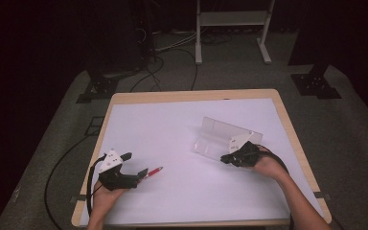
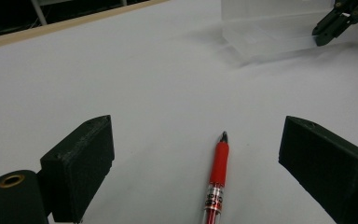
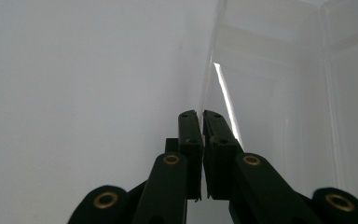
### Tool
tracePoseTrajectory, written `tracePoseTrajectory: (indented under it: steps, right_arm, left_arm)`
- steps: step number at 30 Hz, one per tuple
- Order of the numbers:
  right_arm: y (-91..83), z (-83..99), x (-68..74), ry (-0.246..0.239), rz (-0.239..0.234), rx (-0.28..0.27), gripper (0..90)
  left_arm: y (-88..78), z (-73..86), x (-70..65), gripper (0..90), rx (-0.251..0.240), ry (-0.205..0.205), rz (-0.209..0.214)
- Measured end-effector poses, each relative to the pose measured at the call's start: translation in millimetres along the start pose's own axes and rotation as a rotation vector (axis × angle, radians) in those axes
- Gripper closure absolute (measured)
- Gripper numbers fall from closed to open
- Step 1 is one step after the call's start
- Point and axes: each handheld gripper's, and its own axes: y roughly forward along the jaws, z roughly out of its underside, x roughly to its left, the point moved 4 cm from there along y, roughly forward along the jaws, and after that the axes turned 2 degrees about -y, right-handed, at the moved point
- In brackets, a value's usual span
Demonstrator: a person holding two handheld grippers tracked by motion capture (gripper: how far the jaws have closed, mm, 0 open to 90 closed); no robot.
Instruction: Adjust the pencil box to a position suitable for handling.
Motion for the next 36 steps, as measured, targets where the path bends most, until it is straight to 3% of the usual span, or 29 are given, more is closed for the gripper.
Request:
tracePoseTrajectory:
  steps: [8,10,16,27,36]
  right_arm:
    - [-7.6,-12.9,17.4,-0.060,-0.048,-0.041,86.3]
    - [-7.6,-16.8,25.2,-0.082,-0.089,-0.049,86.3]
    - [-3.9,-23.4,37.8,-0.124,-0.152,-0.055,86.1]
    - [8.0,-30.3,50.9,-0.159,-0.227,-0.043,85.9]
    - [20.2,-29.4,54.9,-0.150,-0.267,-0.024,85.8]
  left_arm:
    - [0.1,0.1,0.3,9.6,0.002,0.003,-0.002]
    - [-0.4,0.1,0.4,9.7,0.001,-0.002,-0.001]
    - [-0.4,0.2,0.9,9.7,0.002,-0.001,-0.005]
    - [-0.3,0.2,0.4,9.7,0.003,0.000,-0.002]
    - [-0.3,0.0,0.3,9.7,0.004,0.005,-0.001]
